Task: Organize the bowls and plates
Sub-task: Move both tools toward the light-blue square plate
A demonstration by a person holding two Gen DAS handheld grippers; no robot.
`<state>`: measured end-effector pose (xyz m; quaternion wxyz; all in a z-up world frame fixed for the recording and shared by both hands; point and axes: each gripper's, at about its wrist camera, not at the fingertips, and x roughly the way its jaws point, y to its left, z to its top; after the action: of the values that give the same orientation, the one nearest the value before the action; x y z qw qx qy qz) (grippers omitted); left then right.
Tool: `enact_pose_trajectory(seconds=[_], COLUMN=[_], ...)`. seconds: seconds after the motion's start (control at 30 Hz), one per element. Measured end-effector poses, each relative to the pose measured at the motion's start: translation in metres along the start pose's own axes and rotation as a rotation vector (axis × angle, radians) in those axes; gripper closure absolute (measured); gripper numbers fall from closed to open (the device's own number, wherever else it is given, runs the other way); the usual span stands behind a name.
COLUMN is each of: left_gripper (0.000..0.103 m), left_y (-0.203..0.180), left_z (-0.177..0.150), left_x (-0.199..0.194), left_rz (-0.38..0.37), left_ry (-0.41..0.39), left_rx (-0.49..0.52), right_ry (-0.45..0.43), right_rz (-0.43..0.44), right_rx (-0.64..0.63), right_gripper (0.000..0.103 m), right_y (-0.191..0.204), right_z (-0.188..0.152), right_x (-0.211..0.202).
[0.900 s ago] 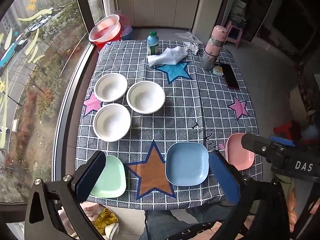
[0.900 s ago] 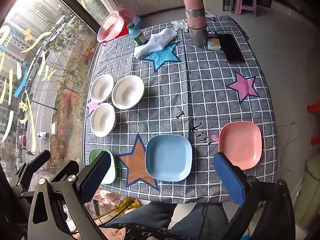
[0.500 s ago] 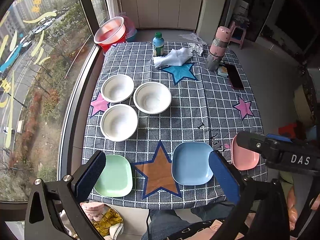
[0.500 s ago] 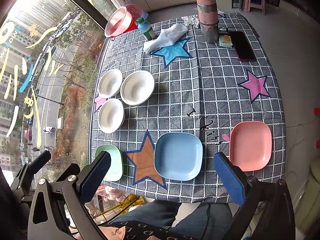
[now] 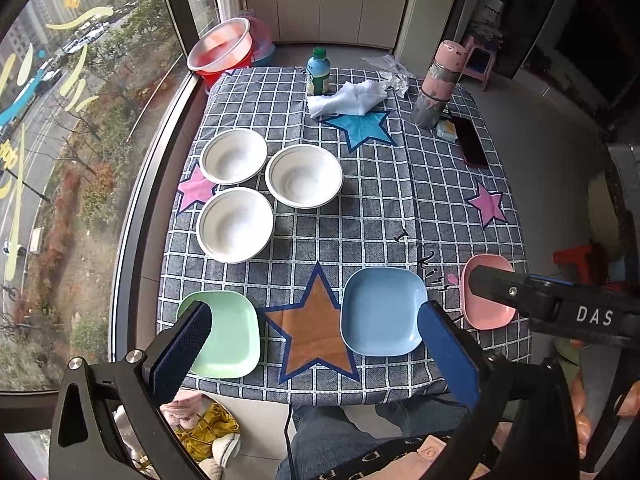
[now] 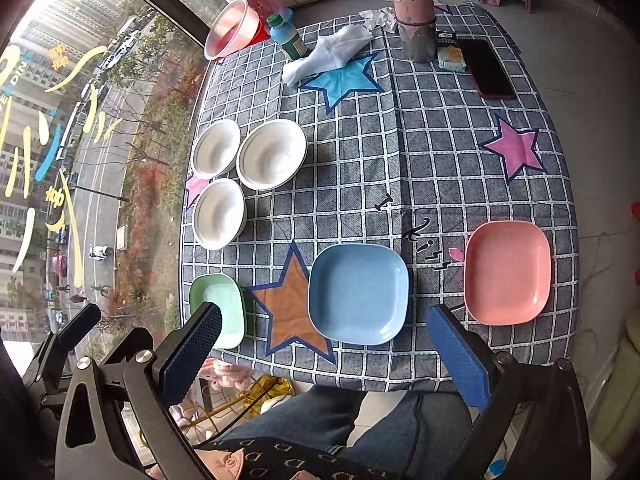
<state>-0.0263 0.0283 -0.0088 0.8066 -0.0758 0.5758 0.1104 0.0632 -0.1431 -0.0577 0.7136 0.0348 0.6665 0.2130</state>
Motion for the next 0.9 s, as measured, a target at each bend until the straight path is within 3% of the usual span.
enact_pose_trajectory(seconds=[0.23,0.33,0.43,0.53,0.73,0.9], left_gripper=[0.0,0.0,0.0,0.0,0.0,0.0], left_y=[-0.014,-0.016,-0.017,-0.018,-0.025,-0.025], left_z=[-0.004,-0.005,-0.007,-0.011,-0.024,-0.039], left_x=[0.014,0.026,0.045,0.071,0.146,0.183], left_rz=[-0.022,-0.035,-0.047,-0.073,-0.023,0.032], left_ry=[0.079,0.109,0.167,0.25,0.38,0.461], left_rx=[0.06,0.058,0.061,0.073,0.141,0.22], right_ry=[0.097,0.118,0.146,0.181,0.306,0.361], right_rz=[0.009,0.058,0.092,0.073,0.032,-0.019], right_rx=[0.124,0.182,0.257,0.334,0.441,0.399], right_gripper=[0.0,0.0,0.0,0.0,0.0,0.0], right_y=[-0.026,-0.041,-0.061,-0.085,-0.113,-0.113], right_z=[-0.015,-0.022,-0.031,-0.046,-0.076,-0.087], right_x=[0.012,0.015,0.023,0.04,0.087,0.141])
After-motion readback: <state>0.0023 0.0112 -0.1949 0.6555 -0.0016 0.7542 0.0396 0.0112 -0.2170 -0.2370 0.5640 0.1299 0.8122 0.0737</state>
